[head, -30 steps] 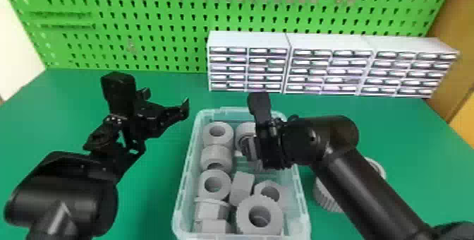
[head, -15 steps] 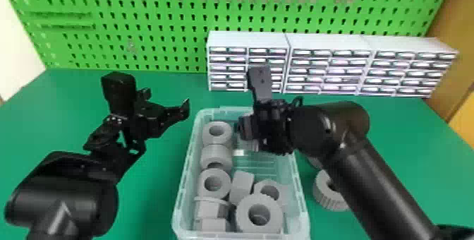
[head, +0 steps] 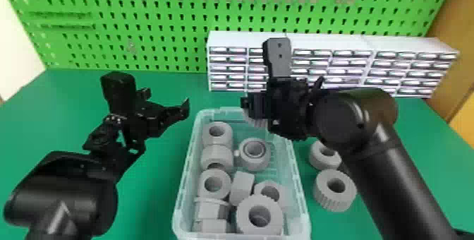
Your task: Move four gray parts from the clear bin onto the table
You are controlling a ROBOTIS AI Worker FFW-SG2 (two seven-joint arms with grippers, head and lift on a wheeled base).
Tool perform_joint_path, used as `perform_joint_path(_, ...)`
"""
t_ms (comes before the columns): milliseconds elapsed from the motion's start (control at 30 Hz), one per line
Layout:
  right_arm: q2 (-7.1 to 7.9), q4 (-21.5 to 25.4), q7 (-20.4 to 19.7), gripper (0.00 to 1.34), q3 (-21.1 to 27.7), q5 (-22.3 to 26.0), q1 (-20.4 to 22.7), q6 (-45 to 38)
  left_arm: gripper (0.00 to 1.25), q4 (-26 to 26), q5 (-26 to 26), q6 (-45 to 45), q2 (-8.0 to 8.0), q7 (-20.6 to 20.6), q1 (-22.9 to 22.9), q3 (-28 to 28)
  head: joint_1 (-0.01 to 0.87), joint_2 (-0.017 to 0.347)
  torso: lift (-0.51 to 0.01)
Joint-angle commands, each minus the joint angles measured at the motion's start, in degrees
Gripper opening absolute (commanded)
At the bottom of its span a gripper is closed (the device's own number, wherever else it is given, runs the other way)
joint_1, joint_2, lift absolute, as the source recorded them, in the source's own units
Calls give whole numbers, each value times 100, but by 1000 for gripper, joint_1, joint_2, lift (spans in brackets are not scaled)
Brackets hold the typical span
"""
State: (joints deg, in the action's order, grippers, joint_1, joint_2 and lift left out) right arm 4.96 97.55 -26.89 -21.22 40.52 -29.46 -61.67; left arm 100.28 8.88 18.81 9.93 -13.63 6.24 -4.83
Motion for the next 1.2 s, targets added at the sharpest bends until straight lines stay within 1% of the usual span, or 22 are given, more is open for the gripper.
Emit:
perform_joint_path(0, 5, 159, -1, 315, -84, 44, 81, -3, 1126, 0, 0, 0, 0, -8, 0, 0, 678, 34, -50)
perform_joint_path(133, 32, 326, -1, 315, -76, -114, 125, -65, 1126, 0, 0, 0, 0, -8, 0, 0, 678, 34, -50)
perform_joint_path(300, 102, 607, -1, 315, 197, -334, 239, -205, 1126, 0, 0, 0, 0, -17, -9, 9, 678, 34, -50)
perform_joint_path(433, 137, 888, -1, 305, 540, -589, 406, -328, 1126, 0, 0, 0, 0, -26, -26, 26, 678, 34, -50)
perform_joint_path(533, 172, 1082, -1, 302, 812, -694, 556, -425, 1126, 0, 0, 0, 0, -34, -35, 44, 678, 34, -50)
perform_joint_path(700, 190, 1319, -1, 299, 1234, -844, 767, -557, 1126, 0, 0, 0, 0, -61, -35, 79, 678, 34, -50)
perform_joint_path(900, 243, 1706, -1, 299, 1770, -1046, 1144, -777, 1126, 0, 18, 0, 0, -96, -26, 105, 678, 34, -50)
perform_joint_path(1067, 243, 1978, -1, 299, 2236, -1204, 1487, -979, 1126, 0, 35, 0, 0, -114, -26, 114, 678, 34, -50)
perform_joint_path(1167, 207, 2101, -1, 299, 2456, -1283, 1663, -1093, 1126, 9, 35, 0, 0, -114, -17, 114, 678, 34, -50)
